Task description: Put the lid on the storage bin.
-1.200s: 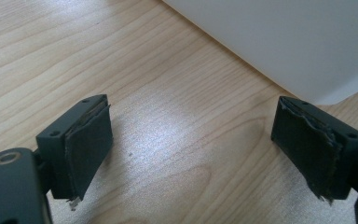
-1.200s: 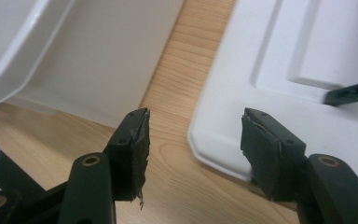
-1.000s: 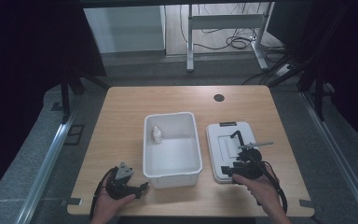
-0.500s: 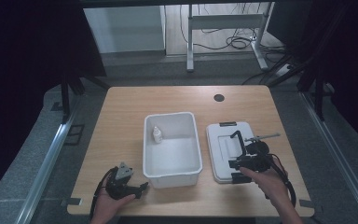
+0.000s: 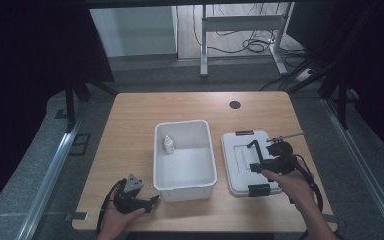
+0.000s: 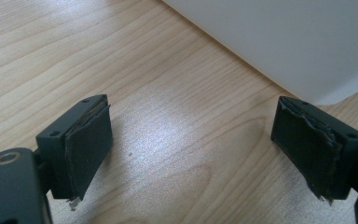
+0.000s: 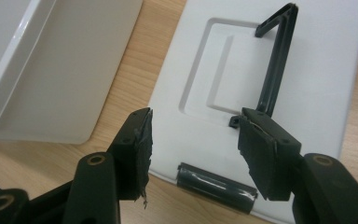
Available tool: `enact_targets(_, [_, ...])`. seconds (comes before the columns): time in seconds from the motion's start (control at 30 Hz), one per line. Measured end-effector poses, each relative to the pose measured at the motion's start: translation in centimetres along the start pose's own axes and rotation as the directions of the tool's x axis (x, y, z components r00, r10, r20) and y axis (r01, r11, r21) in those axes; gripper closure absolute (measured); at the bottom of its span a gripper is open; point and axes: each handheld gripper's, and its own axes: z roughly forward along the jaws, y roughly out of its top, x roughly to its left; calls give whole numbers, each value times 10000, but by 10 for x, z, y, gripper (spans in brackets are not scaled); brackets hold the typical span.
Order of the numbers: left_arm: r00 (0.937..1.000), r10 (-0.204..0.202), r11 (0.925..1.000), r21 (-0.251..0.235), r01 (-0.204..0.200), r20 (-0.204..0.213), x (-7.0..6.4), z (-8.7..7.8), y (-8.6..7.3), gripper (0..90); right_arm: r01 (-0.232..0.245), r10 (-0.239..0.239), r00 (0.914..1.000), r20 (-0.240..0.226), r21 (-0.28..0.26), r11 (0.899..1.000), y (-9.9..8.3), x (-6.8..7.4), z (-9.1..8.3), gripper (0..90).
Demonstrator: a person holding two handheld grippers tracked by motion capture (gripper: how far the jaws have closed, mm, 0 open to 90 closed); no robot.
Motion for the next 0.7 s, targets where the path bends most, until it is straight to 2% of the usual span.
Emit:
enact_targets(0.4, [10000, -3, 10000, -1, 3, 6, 0, 0, 0, 123, -137, 137, 9998, 115, 47, 9999, 15, -13, -8, 469])
enact_targets(0.53, [10000, 45, 10000, 17, -45, 9, 0, 0, 0, 123, -304, 300, 9994, 146, 295, 9991, 20, -22, -3, 474])
enact_targets(0.7, [10000, 32, 10000, 29, -32, 13, 0, 0, 0, 123, -395, 389, 9991, 147, 447, 9982, 22, -27, 5, 479])
